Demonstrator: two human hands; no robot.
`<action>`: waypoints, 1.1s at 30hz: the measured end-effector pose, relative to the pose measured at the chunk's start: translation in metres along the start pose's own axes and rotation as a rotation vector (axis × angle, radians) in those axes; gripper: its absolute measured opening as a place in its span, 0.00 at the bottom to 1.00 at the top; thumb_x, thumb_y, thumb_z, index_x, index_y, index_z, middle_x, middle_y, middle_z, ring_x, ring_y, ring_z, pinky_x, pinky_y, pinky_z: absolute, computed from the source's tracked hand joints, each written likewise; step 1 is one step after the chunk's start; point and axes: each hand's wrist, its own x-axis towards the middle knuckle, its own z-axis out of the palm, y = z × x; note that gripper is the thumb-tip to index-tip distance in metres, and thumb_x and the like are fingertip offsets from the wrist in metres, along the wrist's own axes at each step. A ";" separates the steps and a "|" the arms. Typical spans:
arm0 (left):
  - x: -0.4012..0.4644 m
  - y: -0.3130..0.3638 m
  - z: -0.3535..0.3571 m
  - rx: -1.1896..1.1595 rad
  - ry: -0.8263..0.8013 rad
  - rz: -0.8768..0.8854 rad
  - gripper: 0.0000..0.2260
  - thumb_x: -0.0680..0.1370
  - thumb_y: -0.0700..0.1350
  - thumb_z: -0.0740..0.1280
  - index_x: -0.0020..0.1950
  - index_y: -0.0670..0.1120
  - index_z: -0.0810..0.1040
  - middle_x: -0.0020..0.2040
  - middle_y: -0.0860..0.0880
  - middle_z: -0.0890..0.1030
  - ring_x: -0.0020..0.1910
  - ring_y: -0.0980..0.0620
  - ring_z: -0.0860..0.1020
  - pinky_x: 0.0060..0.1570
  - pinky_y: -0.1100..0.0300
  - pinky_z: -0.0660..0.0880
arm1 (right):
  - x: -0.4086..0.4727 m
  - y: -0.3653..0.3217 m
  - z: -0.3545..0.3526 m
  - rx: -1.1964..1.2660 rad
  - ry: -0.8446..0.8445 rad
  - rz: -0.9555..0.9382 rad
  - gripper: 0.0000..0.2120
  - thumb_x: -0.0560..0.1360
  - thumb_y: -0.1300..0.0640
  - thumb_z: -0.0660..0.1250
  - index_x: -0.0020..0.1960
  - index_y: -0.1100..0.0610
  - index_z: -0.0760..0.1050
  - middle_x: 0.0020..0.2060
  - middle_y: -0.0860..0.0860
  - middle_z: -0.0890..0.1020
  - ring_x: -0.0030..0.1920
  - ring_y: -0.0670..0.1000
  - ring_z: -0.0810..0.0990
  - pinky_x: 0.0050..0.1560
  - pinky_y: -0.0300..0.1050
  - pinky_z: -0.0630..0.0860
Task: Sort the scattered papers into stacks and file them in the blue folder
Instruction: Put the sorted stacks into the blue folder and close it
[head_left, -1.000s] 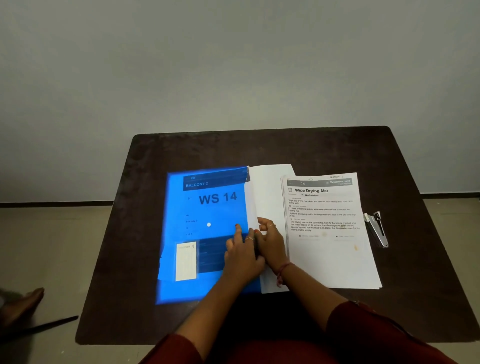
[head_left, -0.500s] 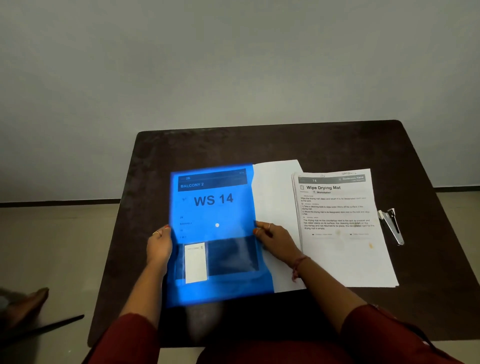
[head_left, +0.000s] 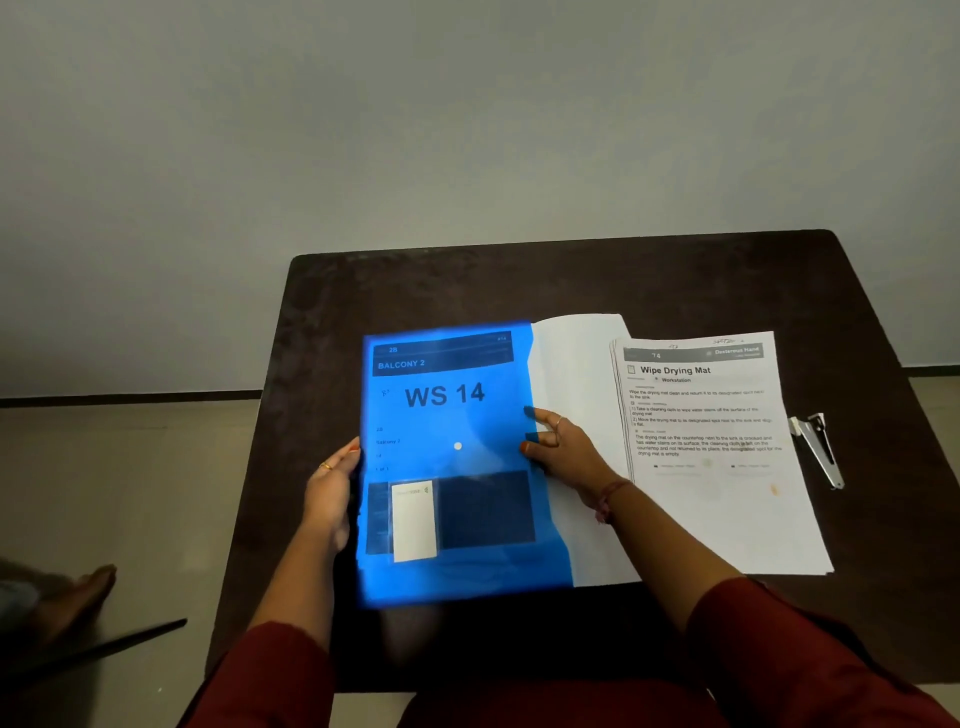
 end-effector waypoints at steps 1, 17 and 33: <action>0.002 0.001 -0.001 0.003 -0.005 -0.005 0.10 0.81 0.45 0.61 0.60 0.46 0.78 0.53 0.46 0.83 0.49 0.51 0.81 0.44 0.56 0.75 | 0.001 -0.001 -0.001 0.039 -0.035 0.027 0.23 0.77 0.65 0.66 0.67 0.48 0.65 0.41 0.51 0.83 0.43 0.47 0.81 0.44 0.37 0.78; 0.011 0.002 -0.003 -0.018 -0.036 -0.035 0.12 0.81 0.47 0.62 0.61 0.46 0.79 0.53 0.45 0.83 0.55 0.46 0.80 0.58 0.49 0.74 | 0.006 -0.013 0.007 0.114 -0.062 0.046 0.20 0.78 0.46 0.64 0.59 0.61 0.77 0.55 0.54 0.83 0.56 0.53 0.81 0.57 0.46 0.78; 0.002 0.003 -0.004 -0.058 -0.038 -0.039 0.10 0.82 0.44 0.60 0.58 0.45 0.79 0.51 0.45 0.83 0.49 0.49 0.81 0.44 0.55 0.76 | -0.006 0.013 0.006 0.058 0.005 -0.012 0.21 0.73 0.57 0.72 0.64 0.54 0.71 0.56 0.53 0.82 0.56 0.52 0.81 0.59 0.54 0.77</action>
